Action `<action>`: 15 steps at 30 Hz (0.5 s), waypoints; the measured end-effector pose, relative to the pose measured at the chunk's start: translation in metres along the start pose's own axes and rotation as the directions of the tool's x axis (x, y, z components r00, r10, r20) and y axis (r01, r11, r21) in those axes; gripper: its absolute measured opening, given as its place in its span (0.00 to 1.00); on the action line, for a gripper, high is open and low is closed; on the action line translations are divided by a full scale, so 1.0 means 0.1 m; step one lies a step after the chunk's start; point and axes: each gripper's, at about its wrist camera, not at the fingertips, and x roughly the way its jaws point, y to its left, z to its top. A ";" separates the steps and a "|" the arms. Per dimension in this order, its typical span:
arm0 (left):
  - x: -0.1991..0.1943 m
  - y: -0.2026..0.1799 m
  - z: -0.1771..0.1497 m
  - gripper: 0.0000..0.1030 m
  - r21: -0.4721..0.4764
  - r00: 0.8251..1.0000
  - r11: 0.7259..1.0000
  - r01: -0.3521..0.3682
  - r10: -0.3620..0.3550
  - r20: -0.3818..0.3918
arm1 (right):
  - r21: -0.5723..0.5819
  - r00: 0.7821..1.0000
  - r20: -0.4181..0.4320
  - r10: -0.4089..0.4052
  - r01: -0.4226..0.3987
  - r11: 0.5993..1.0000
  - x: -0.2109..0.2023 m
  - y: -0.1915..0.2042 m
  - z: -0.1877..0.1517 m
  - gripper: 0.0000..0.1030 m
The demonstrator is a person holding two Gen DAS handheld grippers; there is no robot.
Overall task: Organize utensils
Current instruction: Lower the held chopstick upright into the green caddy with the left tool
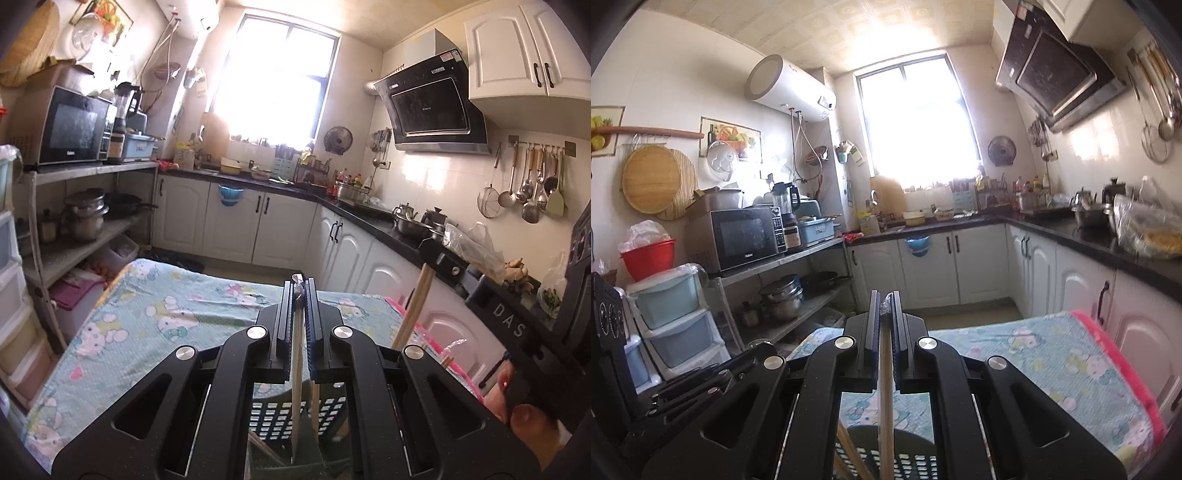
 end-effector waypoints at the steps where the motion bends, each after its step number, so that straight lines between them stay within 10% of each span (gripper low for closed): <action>1: 0.01 -0.01 -0.01 0.03 -0.002 1.000 1.000 0.001 -0.001 -0.004 | 0.003 1.000 -0.004 0.001 -0.001 1.000 0.01 -0.01 -0.01 0.06; 15: 0.08 -0.01 -0.14 0.03 -0.002 0.998 1.000 0.007 -0.007 -0.060 | -0.004 0.998 -0.065 0.002 -0.002 1.000 0.11 -0.03 -0.23 0.06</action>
